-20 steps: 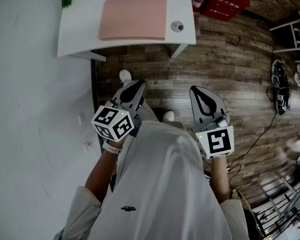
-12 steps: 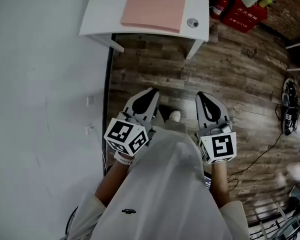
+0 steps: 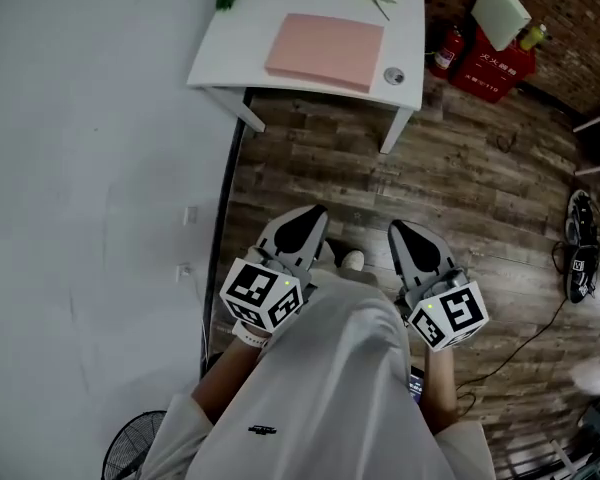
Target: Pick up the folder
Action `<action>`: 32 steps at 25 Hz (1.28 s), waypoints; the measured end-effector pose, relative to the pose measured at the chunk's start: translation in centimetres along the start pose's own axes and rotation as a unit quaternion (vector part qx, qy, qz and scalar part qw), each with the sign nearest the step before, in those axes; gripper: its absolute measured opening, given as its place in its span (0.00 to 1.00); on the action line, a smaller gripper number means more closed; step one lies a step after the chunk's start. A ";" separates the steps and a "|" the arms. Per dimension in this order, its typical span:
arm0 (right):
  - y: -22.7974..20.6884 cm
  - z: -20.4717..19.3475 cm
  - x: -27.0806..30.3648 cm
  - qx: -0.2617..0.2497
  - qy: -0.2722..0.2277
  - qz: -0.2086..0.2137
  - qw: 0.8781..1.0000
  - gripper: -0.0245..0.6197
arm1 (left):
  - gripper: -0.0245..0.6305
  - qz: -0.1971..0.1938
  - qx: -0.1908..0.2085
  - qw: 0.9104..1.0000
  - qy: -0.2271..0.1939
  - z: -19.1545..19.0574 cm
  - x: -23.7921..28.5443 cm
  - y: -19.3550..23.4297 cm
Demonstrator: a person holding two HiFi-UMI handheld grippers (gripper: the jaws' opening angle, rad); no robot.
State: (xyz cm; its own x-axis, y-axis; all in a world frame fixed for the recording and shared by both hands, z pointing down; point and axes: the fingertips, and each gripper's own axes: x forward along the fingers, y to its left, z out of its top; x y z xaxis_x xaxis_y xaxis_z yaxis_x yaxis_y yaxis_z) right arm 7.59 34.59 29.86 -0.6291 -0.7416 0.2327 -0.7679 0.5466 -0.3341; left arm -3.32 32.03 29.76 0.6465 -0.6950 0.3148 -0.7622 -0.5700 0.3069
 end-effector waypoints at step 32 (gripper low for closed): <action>-7.5 7.7 7.4 -0.050 0.001 -0.050 0.998 0.05 | 0.09 -0.010 -0.027 0.999 -0.018 5.8 9.3 6.6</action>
State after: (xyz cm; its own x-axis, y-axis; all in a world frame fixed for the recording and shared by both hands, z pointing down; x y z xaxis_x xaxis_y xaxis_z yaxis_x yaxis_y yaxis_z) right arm 9.62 21.97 27.09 -0.5493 -0.7934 0.2625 -0.8348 0.5063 -0.2164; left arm -2.56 19.29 29.47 0.6585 -0.7004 0.2753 -0.7460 -0.5593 0.3614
